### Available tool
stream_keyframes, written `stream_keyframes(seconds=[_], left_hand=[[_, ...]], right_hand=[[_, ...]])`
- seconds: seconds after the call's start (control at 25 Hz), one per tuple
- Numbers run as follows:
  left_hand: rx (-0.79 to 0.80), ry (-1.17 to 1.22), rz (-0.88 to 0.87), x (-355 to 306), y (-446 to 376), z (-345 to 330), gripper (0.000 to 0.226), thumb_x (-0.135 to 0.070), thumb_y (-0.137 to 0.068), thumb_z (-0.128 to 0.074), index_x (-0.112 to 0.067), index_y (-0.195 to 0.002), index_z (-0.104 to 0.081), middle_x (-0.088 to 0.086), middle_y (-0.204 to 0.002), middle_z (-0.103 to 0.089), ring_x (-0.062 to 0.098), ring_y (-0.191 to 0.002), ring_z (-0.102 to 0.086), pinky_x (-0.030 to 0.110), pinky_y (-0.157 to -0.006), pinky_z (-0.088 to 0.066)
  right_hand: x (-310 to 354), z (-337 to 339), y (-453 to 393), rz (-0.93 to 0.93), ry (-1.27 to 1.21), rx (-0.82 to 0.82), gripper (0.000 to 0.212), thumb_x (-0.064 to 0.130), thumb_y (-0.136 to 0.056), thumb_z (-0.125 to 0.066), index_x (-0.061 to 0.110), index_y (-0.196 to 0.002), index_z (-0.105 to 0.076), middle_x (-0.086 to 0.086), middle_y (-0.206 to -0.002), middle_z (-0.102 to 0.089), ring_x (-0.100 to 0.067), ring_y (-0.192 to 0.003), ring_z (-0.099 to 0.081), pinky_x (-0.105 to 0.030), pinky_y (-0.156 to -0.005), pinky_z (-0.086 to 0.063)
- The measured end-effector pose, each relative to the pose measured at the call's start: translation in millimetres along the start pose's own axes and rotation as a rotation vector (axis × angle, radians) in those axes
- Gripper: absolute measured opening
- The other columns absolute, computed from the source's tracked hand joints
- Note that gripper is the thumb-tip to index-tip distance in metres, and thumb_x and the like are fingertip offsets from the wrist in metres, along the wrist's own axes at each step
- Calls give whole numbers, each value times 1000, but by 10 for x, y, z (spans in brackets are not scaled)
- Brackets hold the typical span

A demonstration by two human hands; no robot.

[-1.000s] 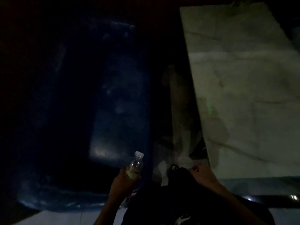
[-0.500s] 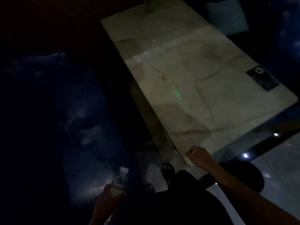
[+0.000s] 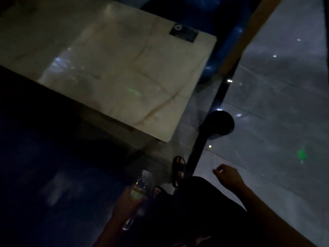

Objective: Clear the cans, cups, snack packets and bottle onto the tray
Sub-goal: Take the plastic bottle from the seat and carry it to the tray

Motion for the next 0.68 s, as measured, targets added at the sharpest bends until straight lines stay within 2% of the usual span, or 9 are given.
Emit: stream_keyframes(seconds=[0.04, 0.16, 0.32, 0.36, 0.52, 0.68], left_hand=[[45, -26, -26, -238, -5, -74, 54, -70, -51, -71, -37, -92, -59, -10, -79, -69, 7, -74, -66, 26, -65, -50], [139, -119, -145, -961, -95, -409, 48, -62, -61, -78, -34, -93, -54, -10, -81, -62, 19, -84, -66, 23, -61, -42], [174, -216, -281, -1842, -170, -881, 40, -48, -64, -84, -33, -86, -54, -9, -84, -66, 19, -86, -69, 14, -58, -42], [184, -252, -303, -2028, -173, -1006, 41, -48, -65, -84, -32, -89, -56, -7, -88, -68, 19, -87, -69, 16, -61, -45], [188, -296, -337, -2616, -230, -1445, 49, -49, -68, -82, -28, -107, -61, -2, -102, -72, 20, -92, -69, 31, -79, -54], [188, -357, -359, -3148, -243, -1734, 49, -48, -71, -79, -30, -111, -58, -1, -107, -71, 18, -95, -67, 32, -84, -54]], right_hand=[[-346, 0, 118, -60, -24, -8, 23, 45, -88, -63, 24, -78, -62, 0, -84, -68, -22, -86, -65, -27, -70, -43], [-1224, -38, 441, -237, -77, -9, 26, 45, -88, -61, 23, -74, -58, -1, -82, -65, -25, -86, -65, -28, -68, -41], [-2069, -64, 719, -401, -235, -3, 24, 42, -88, -63, 20, -80, -65, -5, -86, -70, -25, -86, -65, -31, -74, -47], [-2237, -47, 718, -425, -266, -10, 24, 41, -89, -63, 19, -80, -65, -6, -86, -71, -26, -88, -66, -32, -76, -49], [-2595, 163, 455, -402, -304, 25, 24, 37, -91, -61, 19, -76, -59, -5, -88, -68, -25, -92, -66, -28, -73, -44], [-2621, 590, 4, -315, -316, -2, 30, 39, -92, -58, 14, -77, -58, -6, -87, -68, -24, -84, -64, -31, -74, -49]])
Point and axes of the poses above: each hand's wrist, its own y-axis away from the middle knuckle, its own z-axis out of the back of the hand, x = y × z, the point moved 6 cm from there along -y, towards the middle knuckle
